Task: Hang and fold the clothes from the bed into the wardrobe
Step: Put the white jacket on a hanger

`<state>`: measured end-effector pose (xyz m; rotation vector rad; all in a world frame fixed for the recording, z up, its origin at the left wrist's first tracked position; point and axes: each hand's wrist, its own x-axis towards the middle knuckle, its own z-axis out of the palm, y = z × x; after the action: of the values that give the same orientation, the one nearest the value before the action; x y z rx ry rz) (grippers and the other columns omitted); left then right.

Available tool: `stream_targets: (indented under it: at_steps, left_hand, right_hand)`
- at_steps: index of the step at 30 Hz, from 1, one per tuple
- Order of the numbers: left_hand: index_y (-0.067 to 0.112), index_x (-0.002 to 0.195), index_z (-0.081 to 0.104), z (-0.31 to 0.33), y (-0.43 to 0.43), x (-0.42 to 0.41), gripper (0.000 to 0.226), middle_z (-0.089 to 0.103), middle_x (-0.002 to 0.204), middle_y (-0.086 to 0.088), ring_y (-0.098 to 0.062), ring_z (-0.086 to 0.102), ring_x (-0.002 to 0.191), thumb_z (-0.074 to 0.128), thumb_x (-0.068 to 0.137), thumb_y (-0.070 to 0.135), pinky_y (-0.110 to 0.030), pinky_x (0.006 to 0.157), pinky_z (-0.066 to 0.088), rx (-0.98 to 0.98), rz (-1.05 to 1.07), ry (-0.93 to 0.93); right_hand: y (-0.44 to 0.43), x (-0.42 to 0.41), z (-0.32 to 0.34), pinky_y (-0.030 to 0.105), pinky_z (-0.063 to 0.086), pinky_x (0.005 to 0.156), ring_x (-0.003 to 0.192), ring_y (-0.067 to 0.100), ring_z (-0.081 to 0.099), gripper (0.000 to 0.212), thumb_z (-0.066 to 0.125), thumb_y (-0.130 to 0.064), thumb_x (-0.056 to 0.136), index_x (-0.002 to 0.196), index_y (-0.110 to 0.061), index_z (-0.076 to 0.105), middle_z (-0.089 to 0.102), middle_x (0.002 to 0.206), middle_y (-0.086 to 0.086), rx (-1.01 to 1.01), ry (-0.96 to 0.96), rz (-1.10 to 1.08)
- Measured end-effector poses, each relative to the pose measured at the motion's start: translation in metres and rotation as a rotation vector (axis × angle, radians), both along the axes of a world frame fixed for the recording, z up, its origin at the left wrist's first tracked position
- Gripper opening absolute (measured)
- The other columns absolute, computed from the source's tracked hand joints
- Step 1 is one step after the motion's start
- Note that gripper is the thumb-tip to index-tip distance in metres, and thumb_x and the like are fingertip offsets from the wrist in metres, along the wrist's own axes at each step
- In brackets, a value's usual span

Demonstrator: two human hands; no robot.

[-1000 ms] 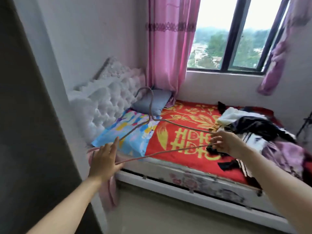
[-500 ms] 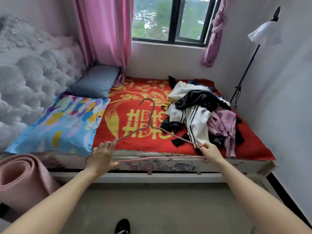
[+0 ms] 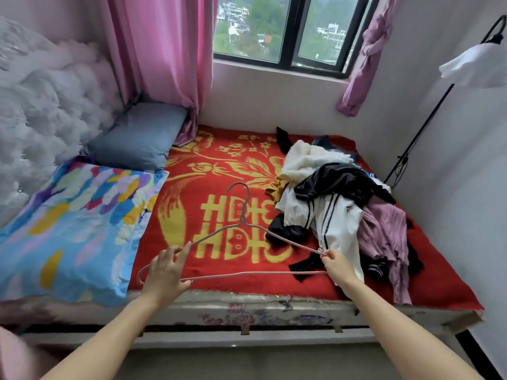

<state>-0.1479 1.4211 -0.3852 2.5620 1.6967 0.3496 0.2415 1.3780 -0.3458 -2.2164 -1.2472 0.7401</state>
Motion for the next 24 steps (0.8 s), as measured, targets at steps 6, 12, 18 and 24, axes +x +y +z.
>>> stream_targets:
  at_steps: [6, 12, 18, 24]
  left_hand:
    - [-0.002, 0.118, 0.058, -0.016, 0.059, 0.003, 0.108, 0.060, 0.093, -0.016, -0.033, 0.063, 0.079, 0.097, 0.022, 0.029, -0.047, 0.062, 0.055, -0.082, 0.040, 0.056]
    - [0.002, 0.120, 0.054, -0.027, 0.118, 0.014, 0.106, 0.060, 0.097, -0.016, -0.035, 0.063, 0.082, 0.097, 0.026, 0.027, -0.052, 0.064, 0.055, -0.168, 0.106, 0.049]
    - [0.018, 0.152, 0.006, -0.040, 0.167, 0.058, 0.120, 0.007, 0.156, -0.020, -0.035, 0.005, 0.144, 0.071, 0.064, 0.066, -0.055, 0.113, 0.007, -0.461, 0.353, 0.233]
    - [0.027, 0.151, 0.010, -0.060, 0.200, 0.140, 0.084, -0.002, 0.158, -0.010, -0.026, -0.002, 0.146, 0.047, 0.086, 0.064, -0.044, 0.116, 0.008, -0.585, 0.330, 0.255]
  right_hand:
    - [0.064, 0.001, -0.026, 0.031, 0.039, 0.067, 0.082, 0.021, 0.051, 0.017, 0.043, -0.011, 0.094, 0.099, -0.015, 0.059, 0.058, 0.093, 0.009, 0.022, -0.006, -0.008]
    - [0.141, 0.016, -0.047, 0.025, 0.038, 0.055, 0.069, 0.017, 0.052, 0.023, 0.043, -0.015, 0.096, 0.113, -0.015, 0.058, 0.058, 0.108, 0.016, 0.006, -0.018, 0.048]
    - [0.214, 0.047, -0.069, 0.031, 0.042, 0.083, 0.115, 0.031, 0.048, 0.075, 0.051, -0.026, 0.094, 0.150, -0.023, 0.001, 0.016, 0.148, 0.020, -0.428, 0.187, 0.213]
    - [0.286, 0.111, -0.079, 0.037, 0.038, 0.101, 0.125, 0.030, 0.039, 0.083, 0.053, -0.029, 0.087, 0.151, -0.024, 0.000, 0.023, 0.147, 0.013, -0.449, 0.120, 0.278]
